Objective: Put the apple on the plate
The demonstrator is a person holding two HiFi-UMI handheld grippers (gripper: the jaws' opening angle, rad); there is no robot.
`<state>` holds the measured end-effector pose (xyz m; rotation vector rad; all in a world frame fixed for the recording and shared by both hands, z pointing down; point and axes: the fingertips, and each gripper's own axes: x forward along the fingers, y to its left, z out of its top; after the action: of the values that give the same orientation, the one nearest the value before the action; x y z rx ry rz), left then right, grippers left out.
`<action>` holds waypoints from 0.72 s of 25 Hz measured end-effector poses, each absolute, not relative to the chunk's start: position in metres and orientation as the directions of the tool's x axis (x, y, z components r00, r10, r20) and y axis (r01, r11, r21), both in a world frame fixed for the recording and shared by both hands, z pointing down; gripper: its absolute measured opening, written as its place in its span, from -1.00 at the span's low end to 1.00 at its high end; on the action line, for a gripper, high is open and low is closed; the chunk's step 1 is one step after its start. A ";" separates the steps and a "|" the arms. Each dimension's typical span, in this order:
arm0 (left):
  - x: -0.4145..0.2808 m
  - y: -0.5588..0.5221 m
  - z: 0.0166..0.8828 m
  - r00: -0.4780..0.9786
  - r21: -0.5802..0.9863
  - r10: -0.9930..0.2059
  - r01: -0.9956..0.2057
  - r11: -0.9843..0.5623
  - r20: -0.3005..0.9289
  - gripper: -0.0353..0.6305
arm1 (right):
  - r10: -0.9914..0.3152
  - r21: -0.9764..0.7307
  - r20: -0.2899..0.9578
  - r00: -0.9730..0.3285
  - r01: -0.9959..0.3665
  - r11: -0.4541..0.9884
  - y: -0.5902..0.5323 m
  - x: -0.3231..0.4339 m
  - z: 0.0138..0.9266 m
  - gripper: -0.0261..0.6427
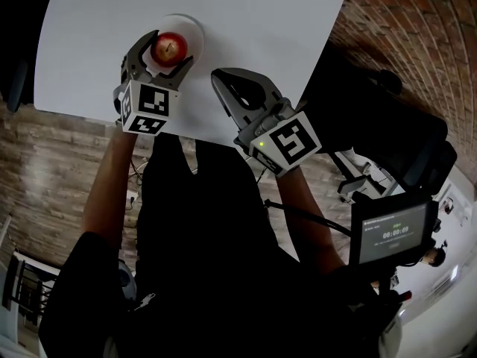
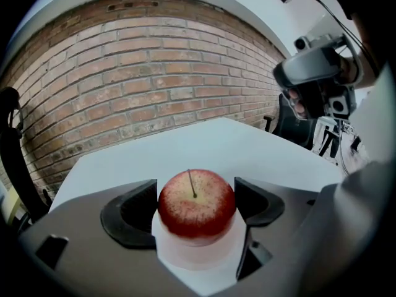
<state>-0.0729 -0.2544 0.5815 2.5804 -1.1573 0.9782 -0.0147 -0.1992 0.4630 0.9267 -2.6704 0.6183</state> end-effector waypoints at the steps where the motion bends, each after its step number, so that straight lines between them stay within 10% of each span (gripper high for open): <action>1: -0.073 -0.257 0.585 0.487 -0.125 -0.613 -0.711 -0.692 0.623 0.29 | -0.533 -0.313 0.362 -0.764 -0.639 0.703 -0.201 -0.014 0.466 -0.91; 18: -0.053 -0.277 0.604 0.470 -0.159 -0.609 -0.694 -0.702 0.639 0.29 | -0.569 -0.332 0.368 -0.736 -0.675 0.659 -0.214 0.011 0.473 -0.91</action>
<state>-0.0527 -0.2773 0.6039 2.5862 -1.1520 1.0487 0.0106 -0.2144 0.4734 1.0084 -2.6446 0.6676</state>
